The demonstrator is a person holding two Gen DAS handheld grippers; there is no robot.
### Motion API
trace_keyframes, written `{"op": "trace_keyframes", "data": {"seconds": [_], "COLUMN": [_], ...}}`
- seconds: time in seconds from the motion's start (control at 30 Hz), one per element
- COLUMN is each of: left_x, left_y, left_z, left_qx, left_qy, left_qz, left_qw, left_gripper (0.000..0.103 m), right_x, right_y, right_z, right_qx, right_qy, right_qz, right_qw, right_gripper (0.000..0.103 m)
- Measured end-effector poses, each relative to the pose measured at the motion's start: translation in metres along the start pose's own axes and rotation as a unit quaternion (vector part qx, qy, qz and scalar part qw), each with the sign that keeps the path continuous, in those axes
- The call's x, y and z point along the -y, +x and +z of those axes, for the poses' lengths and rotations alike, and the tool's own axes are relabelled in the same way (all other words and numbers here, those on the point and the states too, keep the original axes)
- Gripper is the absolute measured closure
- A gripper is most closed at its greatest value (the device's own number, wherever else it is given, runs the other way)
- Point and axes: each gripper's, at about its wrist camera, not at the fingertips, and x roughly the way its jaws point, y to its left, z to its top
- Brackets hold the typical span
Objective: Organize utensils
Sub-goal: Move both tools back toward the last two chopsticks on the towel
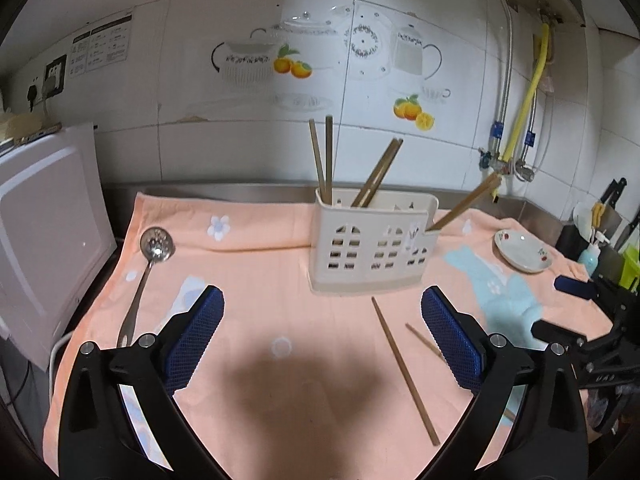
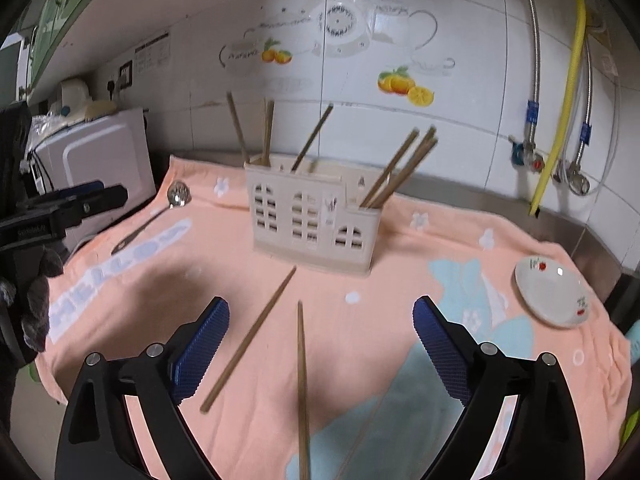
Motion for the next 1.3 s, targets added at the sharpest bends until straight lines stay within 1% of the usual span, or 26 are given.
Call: {"op": "trace_keyframes", "data": {"seconds": [0.2,0.33,0.6,0.7,0.83,0.9,1.0,1.1,1.13,1.17,1.27,1.3], "left_x": [0.005,0.005,0.000,-0.001,-0.002,-0.003,-0.005,-0.007,-0.007,-0.007,-0.006,-0.005], "left_y": [0.001,0.002,0.004,0.006,0.009,0.010,0.010,0.010,0.011,0.011,0.012,0.012], "left_z": [-0.017,-0.026,-0.040,-0.044,-0.052,-0.056,-0.060,-0.062,-0.063,-0.064,-0.065,-0.066], "left_qx": [-0.021,-0.029,-0.048,-0.056,-0.069,-0.074,-0.080,-0.084,-0.086,-0.088,-0.091,-0.092], "left_qy": [0.007,0.010,-0.011,-0.016,-0.019,-0.019,-0.021,-0.024,-0.025,-0.026,-0.027,-0.027], "left_qz": [0.008,0.014,0.018,0.021,0.022,0.024,0.026,0.028,0.028,0.029,0.027,0.026], "left_qw": [0.9997,0.9994,0.9986,0.9981,0.9972,0.9968,0.9962,0.9958,0.9956,0.9954,0.9951,0.9951], "left_gripper": [0.005,0.005,0.005,0.005,0.005,0.005,0.005,0.005,0.005,0.005,0.005,0.005], "right_x": [0.001,0.001,-0.004,-0.008,-0.011,-0.012,-0.012,-0.011,-0.011,-0.011,-0.010,-0.010], "right_y": [0.006,0.008,0.008,0.010,0.012,0.014,0.016,0.018,0.018,0.019,0.021,0.022], "right_z": [-0.036,-0.057,-0.083,-0.089,-0.093,-0.095,-0.097,-0.097,-0.097,-0.097,-0.097,-0.098], "right_qx": [-0.037,-0.056,-0.078,-0.082,-0.085,-0.089,-0.094,-0.097,-0.096,-0.097,-0.102,-0.105], "right_qy": [0.029,0.035,0.041,0.043,0.042,0.043,0.044,0.045,0.045,0.045,0.046,0.046], "right_qz": [0.013,0.009,0.020,0.029,0.037,0.042,0.043,0.044,0.045,0.047,0.049,0.050], "right_qw": [0.999,0.998,0.996,0.995,0.995,0.994,0.994,0.993,0.993,0.993,0.993,0.992], "right_gripper": [0.013,0.013,0.013,0.016,0.021,0.026,0.027,0.032,0.038,0.040,0.054,0.057]}}
